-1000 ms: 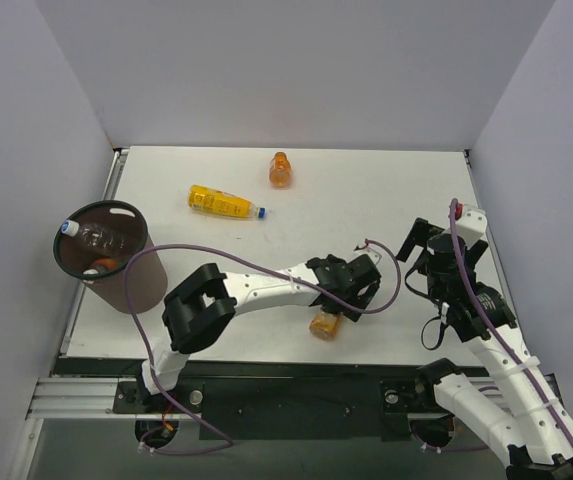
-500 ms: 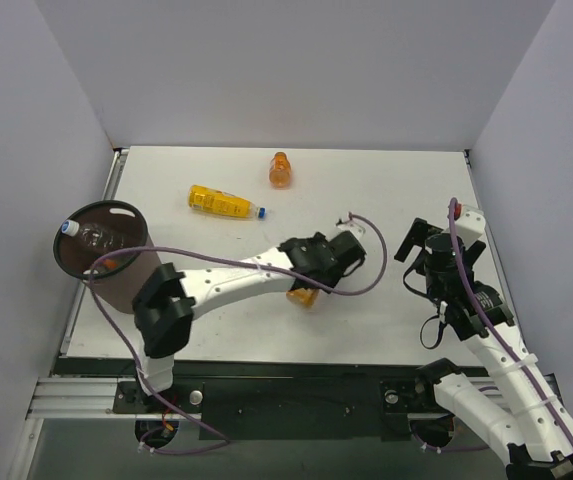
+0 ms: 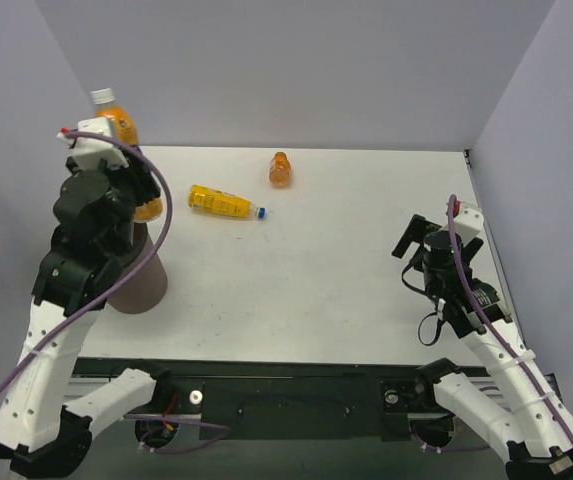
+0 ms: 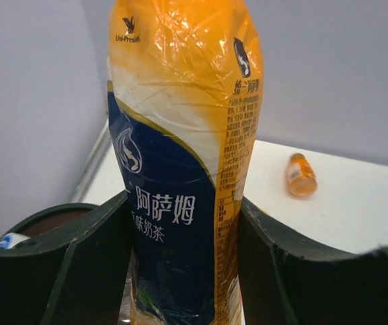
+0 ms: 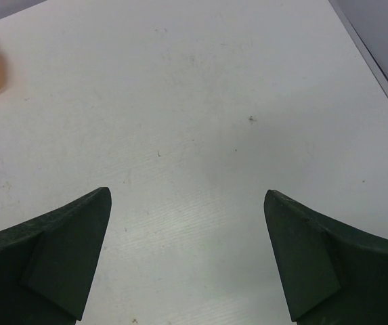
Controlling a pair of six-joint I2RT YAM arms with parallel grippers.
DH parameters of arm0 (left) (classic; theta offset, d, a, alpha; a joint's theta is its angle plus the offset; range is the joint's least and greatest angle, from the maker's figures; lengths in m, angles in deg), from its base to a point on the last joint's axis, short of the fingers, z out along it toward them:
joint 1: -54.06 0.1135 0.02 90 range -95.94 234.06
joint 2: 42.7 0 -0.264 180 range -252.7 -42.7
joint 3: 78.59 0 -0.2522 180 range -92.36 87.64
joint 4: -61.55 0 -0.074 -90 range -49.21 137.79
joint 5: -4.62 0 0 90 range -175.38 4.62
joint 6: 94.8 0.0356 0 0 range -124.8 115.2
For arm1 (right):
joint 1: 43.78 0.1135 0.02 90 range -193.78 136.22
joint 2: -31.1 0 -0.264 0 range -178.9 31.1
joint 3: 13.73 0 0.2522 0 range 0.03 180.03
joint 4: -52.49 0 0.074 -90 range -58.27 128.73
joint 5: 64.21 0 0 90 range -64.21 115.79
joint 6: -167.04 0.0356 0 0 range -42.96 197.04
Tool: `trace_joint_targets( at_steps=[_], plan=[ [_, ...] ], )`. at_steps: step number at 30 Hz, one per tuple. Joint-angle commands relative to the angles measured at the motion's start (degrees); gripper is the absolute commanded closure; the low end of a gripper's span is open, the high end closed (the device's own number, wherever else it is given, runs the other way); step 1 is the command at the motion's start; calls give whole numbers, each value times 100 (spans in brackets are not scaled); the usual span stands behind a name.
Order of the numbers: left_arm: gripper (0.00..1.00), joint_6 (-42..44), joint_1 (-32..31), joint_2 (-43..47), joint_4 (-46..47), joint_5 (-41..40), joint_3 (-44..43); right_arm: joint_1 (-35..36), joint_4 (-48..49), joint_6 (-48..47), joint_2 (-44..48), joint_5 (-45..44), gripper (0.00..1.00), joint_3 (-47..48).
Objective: Put the plastic bottles in the bin
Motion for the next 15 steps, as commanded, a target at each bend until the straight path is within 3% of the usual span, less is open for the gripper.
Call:
trace_joint_targets(
  at_steps=[1,5,7,8,15],
  plan=[
    [35,373,868,433,755,282,800,-56,233,6,-189,127,10,-6],
    [36,460,1581,636,877,284,967,-56,268,-82,-189,67,10,3],
    [41,487,1863,707,1133,213,1231,-56,277,-90,-163,58,10,-41],
    [44,452,1917,716,1203,248,1345,-56,277,-82,-145,66,10,-58],
    [44,399,2181,567,1528,116,1785,-56,242,-46,4,67,10,-129]
  ],
)
